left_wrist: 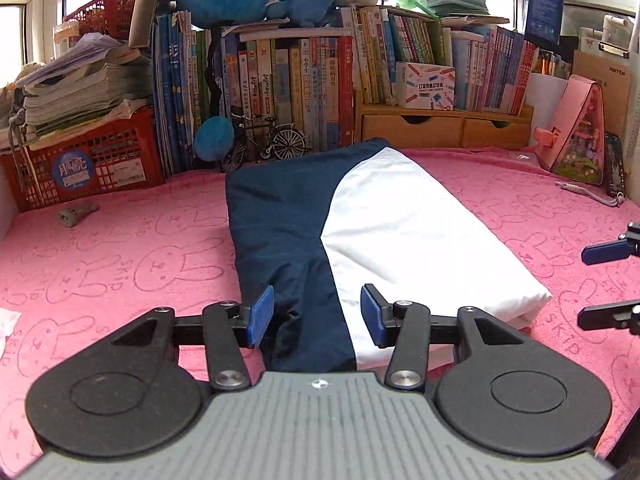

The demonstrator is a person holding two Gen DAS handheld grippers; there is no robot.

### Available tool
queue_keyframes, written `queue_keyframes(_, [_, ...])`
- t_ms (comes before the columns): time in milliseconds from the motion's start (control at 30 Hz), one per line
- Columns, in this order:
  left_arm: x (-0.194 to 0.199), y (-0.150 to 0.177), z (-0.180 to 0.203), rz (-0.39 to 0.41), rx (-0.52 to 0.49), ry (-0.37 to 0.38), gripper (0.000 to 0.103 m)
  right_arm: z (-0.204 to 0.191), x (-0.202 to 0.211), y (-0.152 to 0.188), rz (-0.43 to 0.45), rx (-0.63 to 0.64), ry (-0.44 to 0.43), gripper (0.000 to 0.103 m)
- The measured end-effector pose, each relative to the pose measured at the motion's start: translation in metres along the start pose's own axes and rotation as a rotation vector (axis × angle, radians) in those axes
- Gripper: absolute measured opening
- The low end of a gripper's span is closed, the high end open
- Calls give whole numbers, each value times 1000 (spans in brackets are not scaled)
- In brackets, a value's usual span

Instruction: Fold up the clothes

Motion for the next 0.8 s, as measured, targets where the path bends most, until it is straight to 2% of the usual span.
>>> queue_keyframes(67, [-4,9,5,-6,24,2,51,0,-6,4,1,-26,15,91])
queue_keyframes(267, [-14,41,-5,-13,78,-52,51,-2,-26,18,5,-104,59,91])
queue_keyframes(467, [-5,61,-38,-10,124,-128,70,1,-40,31,13,-177,99,91])
queue_keyframes(600, [4,66,-36,-22,63,-135,71,-1,-38,33,29,-165,94,93])
queue_keyframes(667, [8,66,-24,-43,34,-92,71,-6,-40,33,25,-130,104,94])
queue_keyframes(733, [13,65,-8,-46,-5,-56,76,-14,-42,33,21,-75,111,94])
queue_keyframes(800, [17,61,8,-33,-55,-34,91,-24,-44,33,18,-7,115,94])
Point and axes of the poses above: each gripper's, at about its wrist camera, not at the fingertips, and x roughly against the way its jaws point, z to its right, y to its underside, the point moved 9 cm from there along -x, roughly the way its jaws point, and after that the axes turned 4 degrees about z, right-handed, at the moved point
